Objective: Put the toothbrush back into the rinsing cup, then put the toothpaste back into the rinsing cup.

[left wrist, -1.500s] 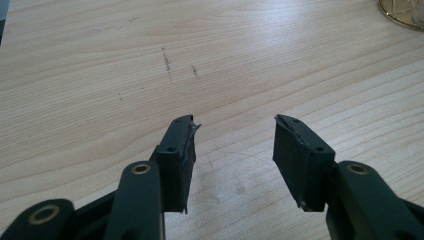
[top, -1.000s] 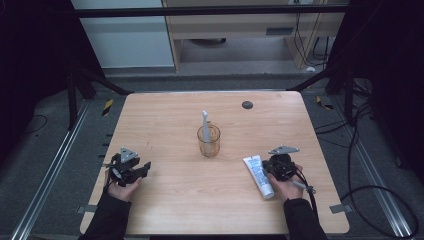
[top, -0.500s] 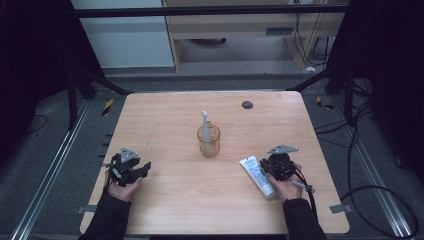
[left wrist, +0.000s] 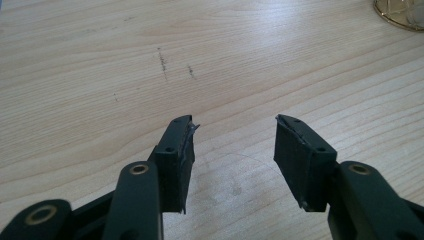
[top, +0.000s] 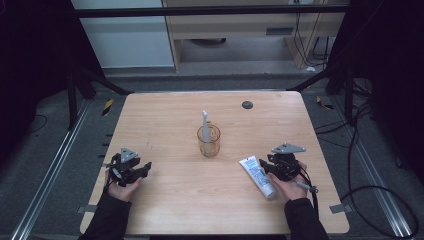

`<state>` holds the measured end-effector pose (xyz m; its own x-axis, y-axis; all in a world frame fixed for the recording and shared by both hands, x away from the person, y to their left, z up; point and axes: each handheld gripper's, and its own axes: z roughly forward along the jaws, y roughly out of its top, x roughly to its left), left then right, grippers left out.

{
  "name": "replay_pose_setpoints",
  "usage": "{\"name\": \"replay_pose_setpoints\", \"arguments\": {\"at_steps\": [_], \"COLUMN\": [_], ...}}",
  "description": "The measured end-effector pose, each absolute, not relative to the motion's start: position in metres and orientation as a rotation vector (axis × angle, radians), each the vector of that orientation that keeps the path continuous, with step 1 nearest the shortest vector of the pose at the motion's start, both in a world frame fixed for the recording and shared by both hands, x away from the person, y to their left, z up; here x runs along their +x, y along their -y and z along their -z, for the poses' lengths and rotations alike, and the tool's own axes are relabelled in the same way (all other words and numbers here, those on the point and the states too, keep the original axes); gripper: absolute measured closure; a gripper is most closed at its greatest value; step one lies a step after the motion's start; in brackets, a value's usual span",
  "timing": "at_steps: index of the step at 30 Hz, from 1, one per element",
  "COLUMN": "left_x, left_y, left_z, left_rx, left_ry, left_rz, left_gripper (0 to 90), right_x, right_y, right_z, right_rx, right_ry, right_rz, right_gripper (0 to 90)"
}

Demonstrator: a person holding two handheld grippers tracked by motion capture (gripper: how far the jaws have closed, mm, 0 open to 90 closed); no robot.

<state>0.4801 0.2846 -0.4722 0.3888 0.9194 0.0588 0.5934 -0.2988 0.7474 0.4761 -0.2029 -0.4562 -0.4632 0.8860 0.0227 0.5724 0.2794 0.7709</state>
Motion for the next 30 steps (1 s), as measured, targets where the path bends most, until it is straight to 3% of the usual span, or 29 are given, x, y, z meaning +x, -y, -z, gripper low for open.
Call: {"name": "replay_pose_setpoints", "arguments": {"at_steps": [16,30], "left_x": [0.48,0.48], "left_y": [-0.285,-0.283], "left_z": [0.472,0.472], "left_rx": [2.007,2.013], "left_ry": [-1.29,-1.296], "left_rz": [-0.651,-0.652], "left_gripper": [49.0,48.6], "right_x": [0.463,0.46], "right_y": [0.194,0.184], "right_z": [0.442,0.451], "right_rx": [1.337,1.353], "right_ry": [-2.181,-2.262], "right_rz": [-0.992,-0.911], "right_gripper": [35.4,30.1]}}
